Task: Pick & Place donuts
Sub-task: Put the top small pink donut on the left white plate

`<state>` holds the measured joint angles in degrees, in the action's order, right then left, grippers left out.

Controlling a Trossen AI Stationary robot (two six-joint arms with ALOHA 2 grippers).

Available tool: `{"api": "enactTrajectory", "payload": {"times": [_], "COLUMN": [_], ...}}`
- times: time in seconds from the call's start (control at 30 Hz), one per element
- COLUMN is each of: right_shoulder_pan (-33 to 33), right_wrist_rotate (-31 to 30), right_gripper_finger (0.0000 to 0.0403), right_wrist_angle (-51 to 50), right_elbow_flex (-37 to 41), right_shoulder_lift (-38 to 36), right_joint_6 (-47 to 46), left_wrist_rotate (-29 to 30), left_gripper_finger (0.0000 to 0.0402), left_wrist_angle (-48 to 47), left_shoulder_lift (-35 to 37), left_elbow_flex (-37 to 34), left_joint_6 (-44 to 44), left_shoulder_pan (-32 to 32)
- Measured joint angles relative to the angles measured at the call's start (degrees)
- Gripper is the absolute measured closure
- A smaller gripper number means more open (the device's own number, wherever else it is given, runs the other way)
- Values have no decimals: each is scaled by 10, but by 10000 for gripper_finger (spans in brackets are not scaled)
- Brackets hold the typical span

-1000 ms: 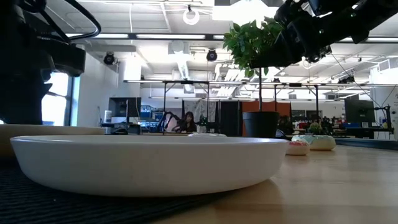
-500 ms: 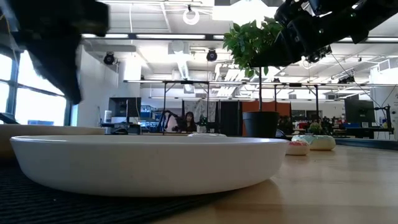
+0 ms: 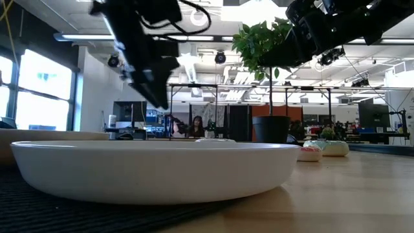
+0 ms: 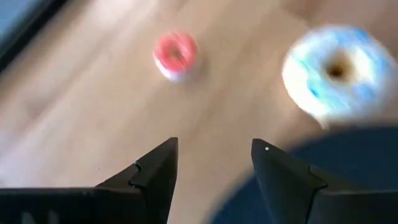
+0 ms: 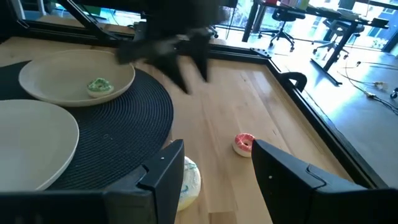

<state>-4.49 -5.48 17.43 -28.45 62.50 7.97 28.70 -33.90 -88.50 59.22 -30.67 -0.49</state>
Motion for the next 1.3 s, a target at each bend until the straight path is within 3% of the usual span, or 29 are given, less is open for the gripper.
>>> {"api": "enactTrajectory", "payload": {"times": [0.1, 0.23, 0.4, 0.67, 0.77, 1.0, 1.13, 1.3], "right_shoulder_pan": [0, 0, 0, 0, 0, 0, 0, 0], "right_wrist_rotate": [0, 0, -1, -1, -2, -4, -4, -4], "right_gripper_finger": [217, 217, 217, 217, 217, 217, 217, 217], "right_wrist_angle": [0, -1, -2, -5, -5, -5, -11, -28], "right_elbow_flex": [0, 0, 0, 0, 0, 0, 0, 0], "right_shoulder_lift": [0, 0, 0, 0, 0, 0, 0, 0], "right_joint_6": [0, 0, 0, 0, 0, 12, 12, 12], "left_wrist_rotate": [-65, -146, -149, -134, -121, -120, -151, -147], "left_gripper_finger": [202, 202, 202, 209, 242, 383, 380, 393], "left_wrist_angle": [73, 160, 236, 275, 273, 252, 204, 62], "left_shoulder_lift": [-17, -58, -124, -198, -199, -177, -132, -52], "left_elbow_flex": [1, 0, 0, 2, 2, -1, -1, -1], "left_joint_6": [82, 120, 139, 140, 140, 137, 118, 83], "left_shoulder_pan": [60, 117, 152, 176, 177, 178, 168, 107]}}
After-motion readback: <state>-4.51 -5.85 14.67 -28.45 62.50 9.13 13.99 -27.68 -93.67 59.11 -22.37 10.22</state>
